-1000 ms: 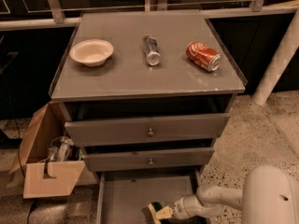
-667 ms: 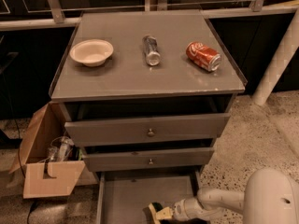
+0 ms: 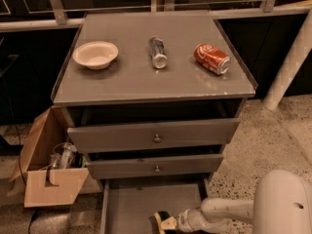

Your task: Place sponge into bottom drawer

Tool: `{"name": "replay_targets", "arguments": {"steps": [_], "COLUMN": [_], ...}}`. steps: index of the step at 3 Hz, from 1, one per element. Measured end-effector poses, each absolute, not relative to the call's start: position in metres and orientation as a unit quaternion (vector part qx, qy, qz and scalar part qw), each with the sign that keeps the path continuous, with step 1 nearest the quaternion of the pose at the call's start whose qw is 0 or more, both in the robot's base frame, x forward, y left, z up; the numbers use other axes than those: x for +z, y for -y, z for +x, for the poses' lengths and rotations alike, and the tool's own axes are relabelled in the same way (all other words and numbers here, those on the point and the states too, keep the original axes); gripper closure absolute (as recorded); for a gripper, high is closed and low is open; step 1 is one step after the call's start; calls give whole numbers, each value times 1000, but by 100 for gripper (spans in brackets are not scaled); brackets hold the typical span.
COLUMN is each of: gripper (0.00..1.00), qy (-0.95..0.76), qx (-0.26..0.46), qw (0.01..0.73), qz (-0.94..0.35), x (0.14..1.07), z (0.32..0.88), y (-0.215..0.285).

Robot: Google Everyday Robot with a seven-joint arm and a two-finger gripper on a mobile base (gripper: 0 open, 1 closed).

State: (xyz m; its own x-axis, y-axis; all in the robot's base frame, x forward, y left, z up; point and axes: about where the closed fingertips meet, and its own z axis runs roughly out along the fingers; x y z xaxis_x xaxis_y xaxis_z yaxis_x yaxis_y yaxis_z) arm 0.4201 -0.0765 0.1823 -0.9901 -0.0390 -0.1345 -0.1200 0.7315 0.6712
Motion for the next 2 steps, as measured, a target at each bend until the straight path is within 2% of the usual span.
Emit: {"name": "replay_targets", "arguments": {"steps": [2], "gripper": [100], "qy": [-936], "qx": [344], "qw": [62], "qz": [-41], "x": [181], "z": [421], "y": [75]}}
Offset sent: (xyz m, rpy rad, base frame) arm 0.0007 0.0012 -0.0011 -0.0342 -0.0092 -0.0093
